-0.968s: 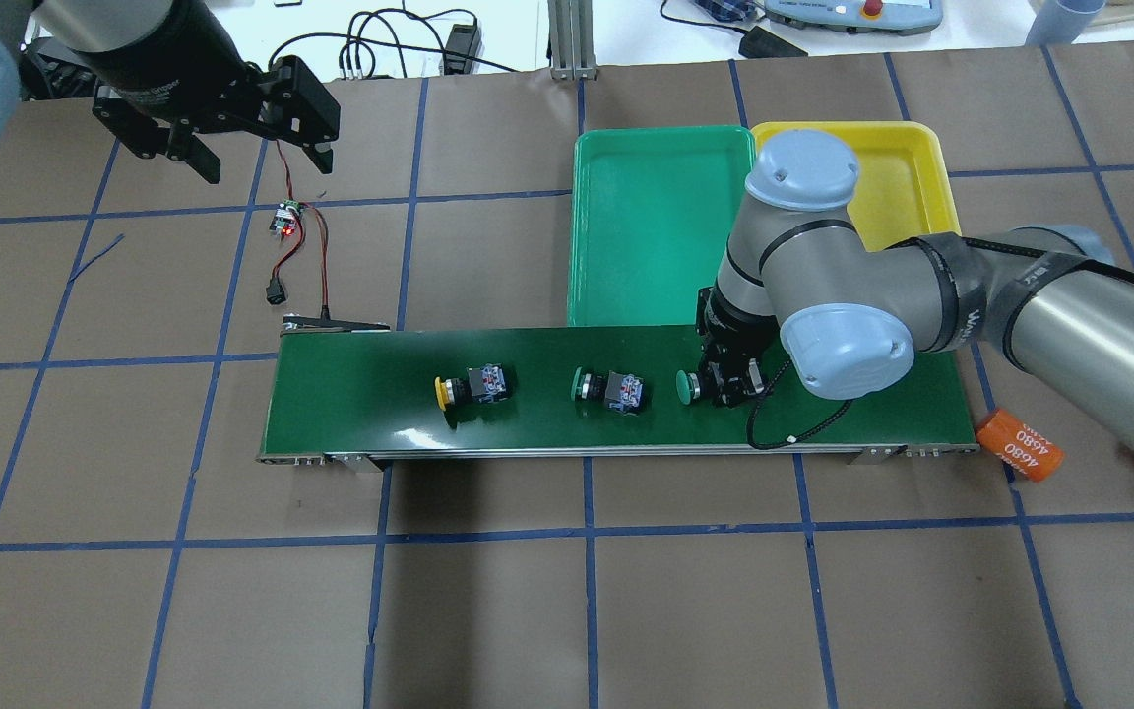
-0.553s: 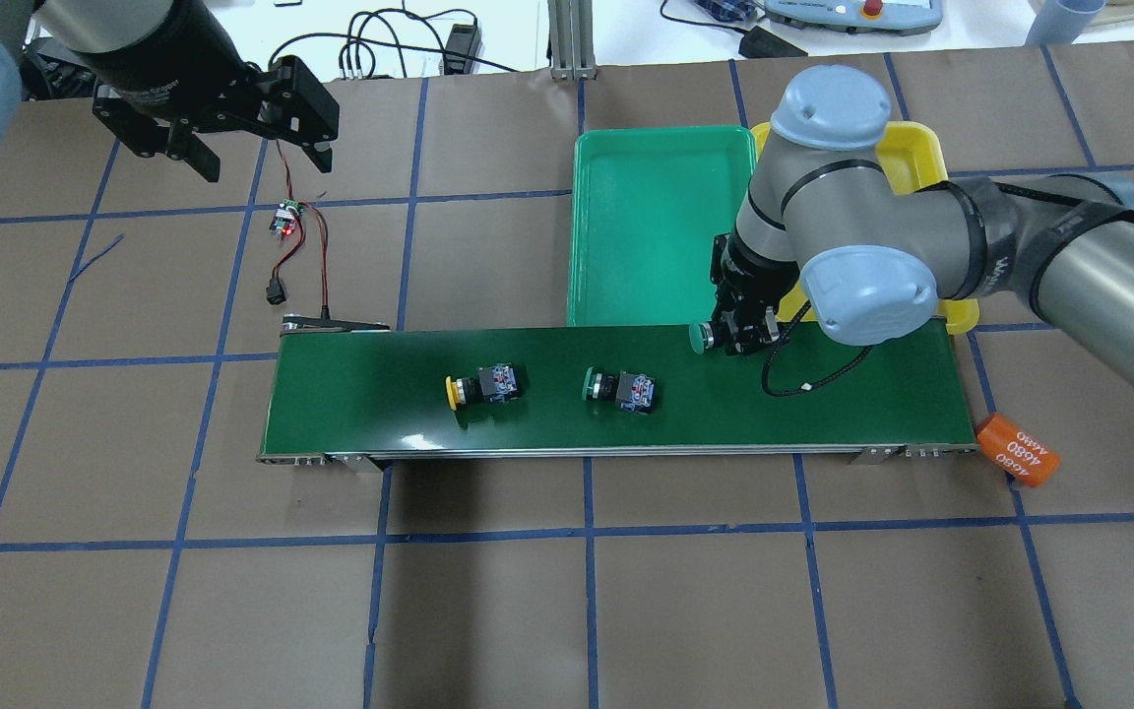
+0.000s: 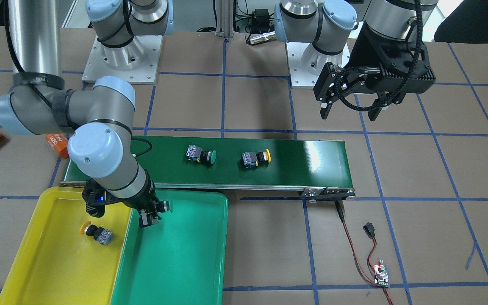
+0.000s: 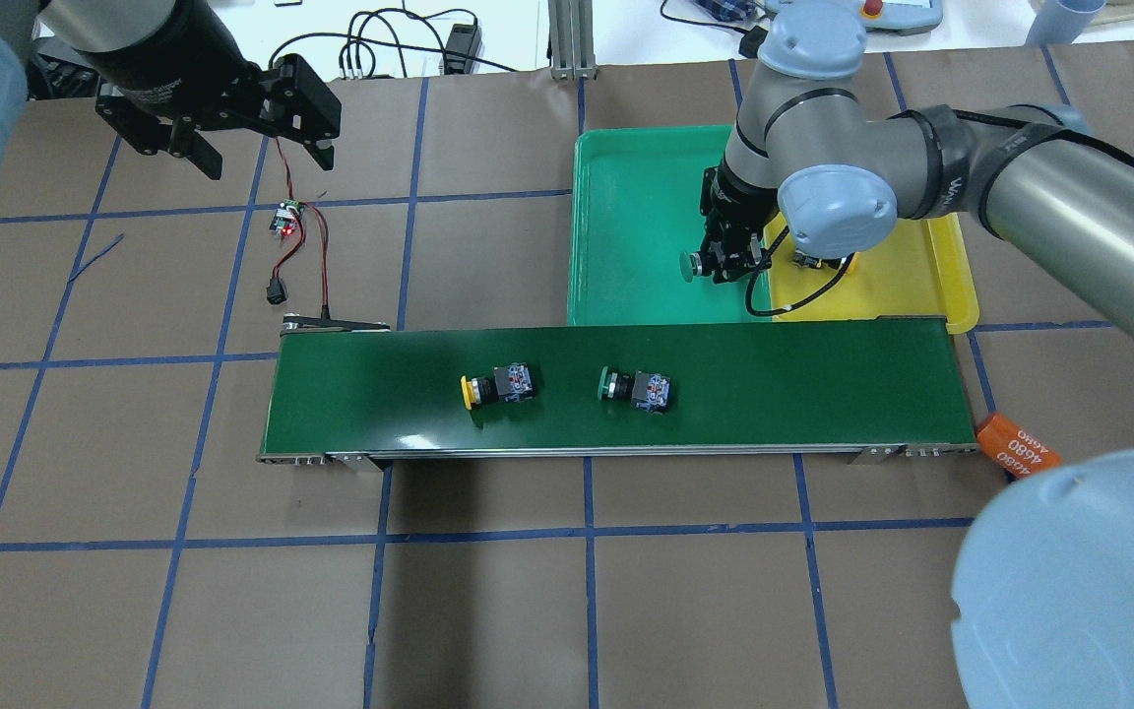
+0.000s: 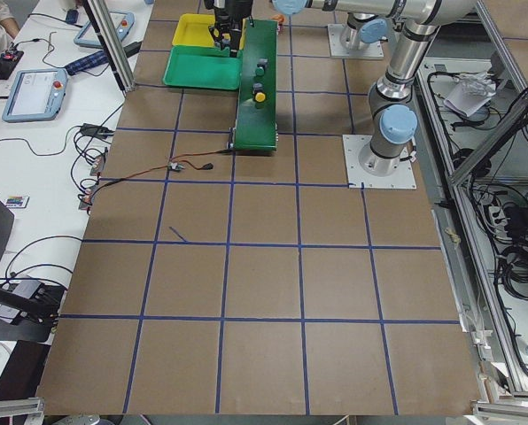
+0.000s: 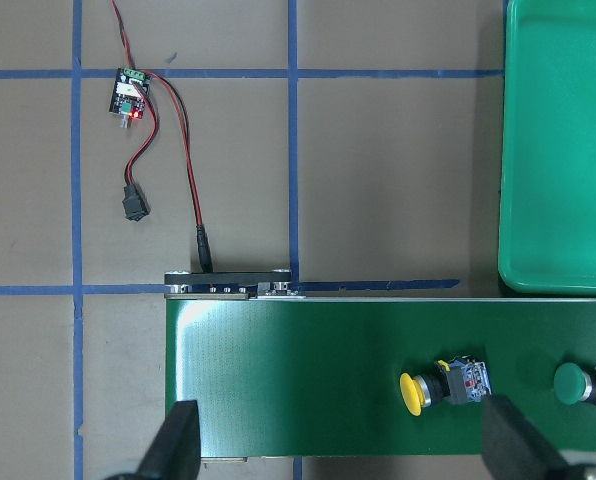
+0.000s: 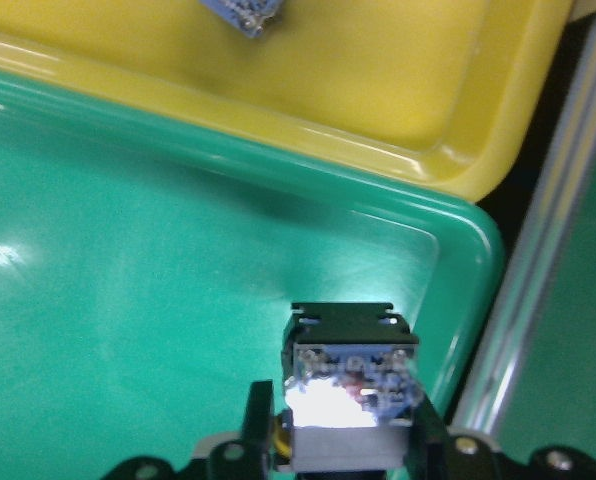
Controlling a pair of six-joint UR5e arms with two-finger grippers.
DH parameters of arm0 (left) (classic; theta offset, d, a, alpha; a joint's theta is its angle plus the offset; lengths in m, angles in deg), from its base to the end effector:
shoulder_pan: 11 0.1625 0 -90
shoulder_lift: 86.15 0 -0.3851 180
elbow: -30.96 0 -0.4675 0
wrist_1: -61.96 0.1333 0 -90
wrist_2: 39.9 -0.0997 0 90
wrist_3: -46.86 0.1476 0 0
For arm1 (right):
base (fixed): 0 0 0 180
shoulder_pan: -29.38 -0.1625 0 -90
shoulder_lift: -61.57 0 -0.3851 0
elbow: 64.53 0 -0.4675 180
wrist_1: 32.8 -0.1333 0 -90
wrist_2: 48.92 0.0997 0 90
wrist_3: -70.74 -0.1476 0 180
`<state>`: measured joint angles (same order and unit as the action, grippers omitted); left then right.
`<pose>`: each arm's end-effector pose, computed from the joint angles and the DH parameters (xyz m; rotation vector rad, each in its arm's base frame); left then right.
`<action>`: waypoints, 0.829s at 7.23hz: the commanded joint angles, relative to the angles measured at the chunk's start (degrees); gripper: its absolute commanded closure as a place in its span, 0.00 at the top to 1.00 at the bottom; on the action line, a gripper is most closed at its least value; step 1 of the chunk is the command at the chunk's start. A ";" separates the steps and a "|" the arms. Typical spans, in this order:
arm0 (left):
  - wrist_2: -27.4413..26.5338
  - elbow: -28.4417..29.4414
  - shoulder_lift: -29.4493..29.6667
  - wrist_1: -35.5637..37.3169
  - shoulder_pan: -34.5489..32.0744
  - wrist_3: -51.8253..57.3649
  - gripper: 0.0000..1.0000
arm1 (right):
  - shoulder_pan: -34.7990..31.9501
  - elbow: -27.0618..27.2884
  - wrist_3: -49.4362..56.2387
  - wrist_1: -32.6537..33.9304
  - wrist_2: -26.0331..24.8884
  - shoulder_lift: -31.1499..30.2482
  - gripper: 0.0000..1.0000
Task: Sort buttons by color to trays
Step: 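Carry the green-capped button with right gripper into green tray and release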
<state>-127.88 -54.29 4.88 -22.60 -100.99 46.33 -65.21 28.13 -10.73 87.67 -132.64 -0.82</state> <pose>-0.1384 -0.5954 0.4481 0.0102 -3.0958 0.2477 0.2036 -0.6683 0.1217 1.9004 2.3947 0.1105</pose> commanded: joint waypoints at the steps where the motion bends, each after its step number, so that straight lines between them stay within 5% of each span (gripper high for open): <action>1: 0.00 -0.01 0.02 0.01 0.00 0.00 1.00 | -0.25 -0.82 -0.52 1.16 0.31 2.71 0.60; 2: -0.08 -0.10 0.02 0.53 0.00 0.00 1.00 | -0.25 -0.47 -0.61 0.73 0.13 2.45 0.96; 3: 0.00 -0.18 0.02 0.71 0.00 0.00 1.00 | -0.33 -0.38 -0.61 -0.32 -0.74 0.88 1.00; 6: 0.00 -0.18 0.11 0.80 0.00 0.00 1.00 | -0.25 0.58 -0.87 -18.80 0.13 -10.26 1.00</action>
<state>-127.92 -54.46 4.98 -21.83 -101.00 46.33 -65.47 28.35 -11.35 77.21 -132.88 -6.54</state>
